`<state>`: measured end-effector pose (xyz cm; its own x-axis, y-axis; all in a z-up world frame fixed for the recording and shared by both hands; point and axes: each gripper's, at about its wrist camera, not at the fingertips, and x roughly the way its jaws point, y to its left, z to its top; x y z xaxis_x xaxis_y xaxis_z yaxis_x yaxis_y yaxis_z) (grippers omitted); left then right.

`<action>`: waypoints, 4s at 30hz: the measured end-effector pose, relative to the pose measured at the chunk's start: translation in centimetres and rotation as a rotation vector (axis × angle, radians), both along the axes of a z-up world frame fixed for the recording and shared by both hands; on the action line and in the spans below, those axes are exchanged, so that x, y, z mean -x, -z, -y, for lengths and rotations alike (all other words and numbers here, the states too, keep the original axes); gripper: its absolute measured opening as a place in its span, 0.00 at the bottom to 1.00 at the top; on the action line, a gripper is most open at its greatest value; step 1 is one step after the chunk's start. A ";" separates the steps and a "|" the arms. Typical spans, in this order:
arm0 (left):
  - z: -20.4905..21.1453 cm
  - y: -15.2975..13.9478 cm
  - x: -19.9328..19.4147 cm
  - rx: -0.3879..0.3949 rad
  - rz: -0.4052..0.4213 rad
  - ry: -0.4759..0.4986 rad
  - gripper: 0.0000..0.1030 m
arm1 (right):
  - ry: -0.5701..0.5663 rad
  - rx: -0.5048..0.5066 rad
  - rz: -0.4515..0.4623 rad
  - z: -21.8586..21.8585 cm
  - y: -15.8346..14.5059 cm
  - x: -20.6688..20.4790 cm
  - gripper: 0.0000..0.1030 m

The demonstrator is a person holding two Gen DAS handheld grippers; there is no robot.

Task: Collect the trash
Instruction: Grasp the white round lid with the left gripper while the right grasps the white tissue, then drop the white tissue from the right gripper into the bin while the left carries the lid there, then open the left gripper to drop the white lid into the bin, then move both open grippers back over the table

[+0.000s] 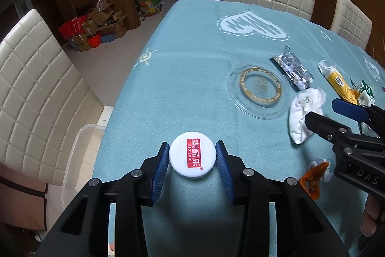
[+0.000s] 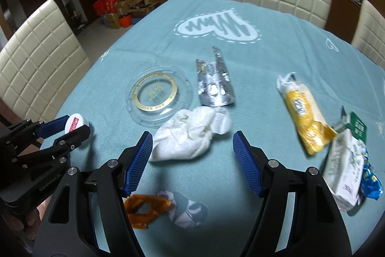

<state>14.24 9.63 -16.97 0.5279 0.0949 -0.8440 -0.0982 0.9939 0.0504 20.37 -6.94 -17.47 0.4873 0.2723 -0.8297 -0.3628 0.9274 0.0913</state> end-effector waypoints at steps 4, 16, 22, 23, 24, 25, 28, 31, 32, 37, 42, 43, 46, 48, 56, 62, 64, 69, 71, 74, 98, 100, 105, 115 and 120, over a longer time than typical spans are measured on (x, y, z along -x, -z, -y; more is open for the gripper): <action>-0.1 0.3 -0.3 0.007 -0.005 -0.005 0.38 | -0.018 0.000 -0.042 -0.2 1.2 -0.2 0.30; 0.2 -1.4 2.1 0.033 0.040 0.011 0.38 | -0.021 0.012 0.008 0.6 -1.5 2.7 0.23; -0.5 -2.8 4.4 0.033 0.075 0.004 0.38 | -0.046 0.017 0.043 -0.7 -3.1 5.3 0.23; -0.7 -3.0 4.7 0.033 0.078 0.001 0.38 | -0.051 0.017 0.047 -0.9 -3.3 5.7 0.23; -1.0 -3.1 5.2 0.032 0.083 -0.003 0.38 | -0.054 0.017 0.050 -1.1 -3.4 6.0 0.23; -1.1 -3.3 5.5 0.033 0.085 -0.006 0.38 | -0.060 0.017 0.054 -1.5 -3.6 6.5 0.23; -2.0 -3.5 7.0 0.028 0.092 -0.016 0.38 | -0.071 0.012 0.055 -2.3 -3.8 7.4 0.23; -3.1 -3.7 8.4 0.022 0.092 -0.032 0.38 | -0.101 0.008 0.051 -4.1 -3.8 8.4 0.23; -3.6 -3.7 8.8 0.022 0.092 -0.042 0.38 | -0.111 0.009 0.051 -4.5 -3.8 8.7 0.23; -6.2 -4.0 10.2 0.021 0.099 -0.096 0.38 | -0.194 0.010 0.061 -8.3 -4.2 10.0 0.23; -9.0 -3.9 11.4 0.020 0.095 -0.167 0.38 | -0.265 0.006 0.060 -11.6 -4.3 10.5 0.23; -9.5 -3.9 11.7 0.020 0.094 -0.177 0.38 | -0.281 0.005 0.059 -12.4 -4.3 10.6 0.23; -11.0 -3.7 12.1 0.018 0.088 -0.215 0.38 | -0.320 0.001 0.054 -14.4 -4.2 10.5 0.23; -12.1 -3.6 12.2 0.016 0.086 -0.240 0.38 | -0.341 -0.002 0.052 -15.5 -4.2 10.5 0.23; -15.6 -3.4 12.2 -0.003 0.084 -0.308 0.38 | -0.419 -0.015 0.060 -19.5 -4.5 9.9 0.23; -18.2 -3.0 11.6 -0.011 0.079 -0.366 0.38 | -0.462 -0.025 0.058 -21.8 -4.6 8.9 0.23; -19.0 -2.8 11.4 -0.013 0.074 -0.386 0.38 | -0.486 -0.027 0.061 -22.7 -4.7 8.7 0.24; -20.5 -2.2 10.6 -0.021 0.054 -0.426 0.38 | -0.531 -0.055 0.030 -24.6 -4.5 8.0 0.25; -20.9 -1.9 10.4 -0.022 0.042 -0.437 0.38 | -0.530 -0.062 0.024 -25.2 -4.4 7.7 0.35; -21.4 -1.5 10.1 -0.021 0.029 -0.446 0.38 | -0.488 -0.098 0.006 -25.1 -4.2 6.9 0.87; -19.3 -1.7 8.2 0.013 0.035 -0.400 0.76 | -0.333 -0.086 -0.015 -19.1 -3.8 5.6 0.86; -19.2 -2.1 8.4 0.021 0.046 -0.400 0.78 | -0.316 -0.087 -0.007 -18.4 -4.2 5.9 0.86; -17.9 -2.5 8.8 0.017 0.039 -0.373 0.78 | -0.278 -0.077 0.013 -16.5 -4.8 6.8 0.86; -12.0 -3.5 9.2 0.017 0.042 -0.237 0.78 | -0.143 -0.066 0.039 -10.3 -5.5 8.8 0.86; -7.2 -3.9 9.0 0.021 0.042 -0.121 0.78 | -0.046 -0.047 0.054 -5.8 -5.4 10.1 0.86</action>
<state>5.21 16.81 -13.11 0.5486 0.1428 -0.8238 -0.2192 0.9754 0.0231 10.26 -1.15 -12.09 0.5171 0.3337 -0.7882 -0.4108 0.9046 0.1135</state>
